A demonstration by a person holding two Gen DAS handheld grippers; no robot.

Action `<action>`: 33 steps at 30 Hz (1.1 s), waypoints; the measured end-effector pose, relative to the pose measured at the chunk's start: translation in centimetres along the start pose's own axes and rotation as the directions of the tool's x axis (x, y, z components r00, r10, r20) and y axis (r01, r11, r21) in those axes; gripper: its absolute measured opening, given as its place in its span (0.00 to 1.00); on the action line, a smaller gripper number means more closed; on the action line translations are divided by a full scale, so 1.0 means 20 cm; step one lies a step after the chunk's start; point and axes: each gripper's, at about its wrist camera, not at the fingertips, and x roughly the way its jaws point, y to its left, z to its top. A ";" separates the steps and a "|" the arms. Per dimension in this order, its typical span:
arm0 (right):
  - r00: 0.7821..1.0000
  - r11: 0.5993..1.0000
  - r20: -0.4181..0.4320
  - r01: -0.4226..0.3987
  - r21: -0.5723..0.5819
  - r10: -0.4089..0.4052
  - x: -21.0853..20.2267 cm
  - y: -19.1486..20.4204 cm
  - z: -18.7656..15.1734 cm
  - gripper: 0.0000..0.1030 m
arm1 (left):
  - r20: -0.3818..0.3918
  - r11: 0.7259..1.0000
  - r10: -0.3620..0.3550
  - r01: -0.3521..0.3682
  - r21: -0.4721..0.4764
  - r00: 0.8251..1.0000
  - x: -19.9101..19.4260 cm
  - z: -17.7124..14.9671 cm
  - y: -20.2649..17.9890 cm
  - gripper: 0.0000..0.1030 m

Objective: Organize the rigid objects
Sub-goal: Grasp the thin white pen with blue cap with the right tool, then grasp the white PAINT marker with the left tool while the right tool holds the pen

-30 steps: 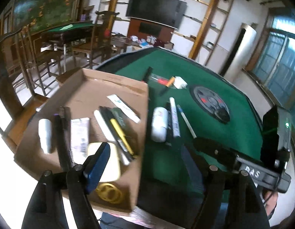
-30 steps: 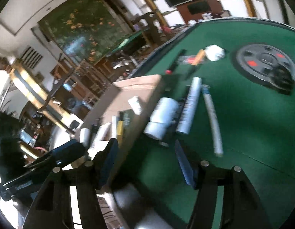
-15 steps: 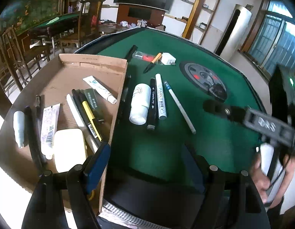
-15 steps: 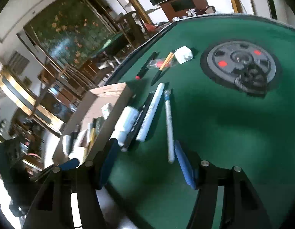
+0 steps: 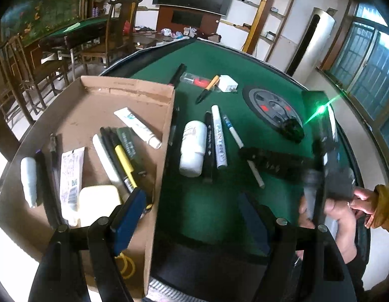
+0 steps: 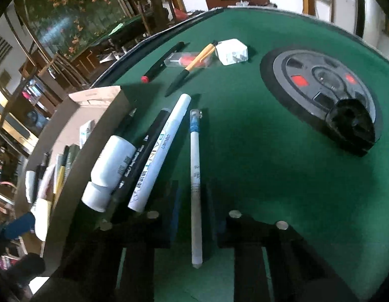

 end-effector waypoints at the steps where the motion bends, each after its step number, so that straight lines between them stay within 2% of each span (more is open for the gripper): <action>1: 1.000 0.999 0.004 0.028 -0.022 -0.028 0.00 0.01 0.00 0.08 | -0.001 1.000 -0.001 0.001 0.004 1.000 0.00 0.01 -0.01 0.78; 2: 0.999 0.998 0.009 0.052 -0.033 -0.051 0.00 0.02 -0.01 0.08 | -0.005 1.000 -0.004 0.004 0.007 1.000 0.01 0.02 -0.02 0.78; 4: 0.999 0.999 0.006 0.044 -0.015 -0.044 -0.01 0.00 -0.01 0.07 | -0.015 1.000 -0.019 0.019 0.017 1.000 0.03 0.05 -0.04 0.78; 8: 0.999 0.997 0.008 0.051 0.065 -0.052 -0.05 -0.09 -0.03 0.07 | -0.037 0.999 -0.022 0.024 0.048 0.999 0.08 0.10 -0.10 0.78; 11: 1.000 0.992 0.014 0.022 0.121 -0.024 -0.07 -0.15 -0.05 0.07 | -0.058 0.998 -0.041 0.044 0.051 0.998 0.13 0.14 -0.15 0.78; 14: 1.000 0.991 0.020 0.017 0.130 -0.019 -0.08 -0.15 -0.06 0.07 | -0.067 0.998 -0.028 0.032 0.056 0.997 0.20 0.19 -0.18 0.76; 18: 1.000 0.989 0.023 0.005 0.149 -0.008 -0.09 -0.16 -0.07 0.07 | -0.103 0.998 -0.049 0.053 0.028 0.993 0.29 0.26 -0.18 0.75; 21: 1.000 0.985 0.025 -0.009 0.173 0.005 -0.10 -0.17 -0.08 0.07 | -0.122 0.999 -0.050 0.050 0.001 0.991 0.35 0.29 -0.16 0.70; 23: 1.000 0.983 0.026 -0.015 0.185 0.010 -0.09 -0.18 -0.08 0.07 | -0.137 0.999 -0.051 0.049 -0.015 0.989 0.38 0.31 -0.14 0.62; 27: 0.999 0.977 0.035 -0.008 0.215 0.001 -0.10 -0.20 -0.08 0.07 | -0.142 1.000 -0.025 0.023 -0.016 0.990 0.42 0.34 -0.14 0.59; 29: 0.999 0.974 0.035 -0.006 0.226 -0.002 -0.10 -0.22 -0.08 0.07 | -0.145 1.000 -0.026 0.025 -0.010 0.989 0.43 0.35 -0.17 0.54; 33: 0.999 0.970 0.036 -0.016 0.242 0.007 -0.10 -0.23 -0.08 0.07 | -0.149 0.999 -0.032 0.035 0.014 0.988 0.44 0.35 -0.20 0.51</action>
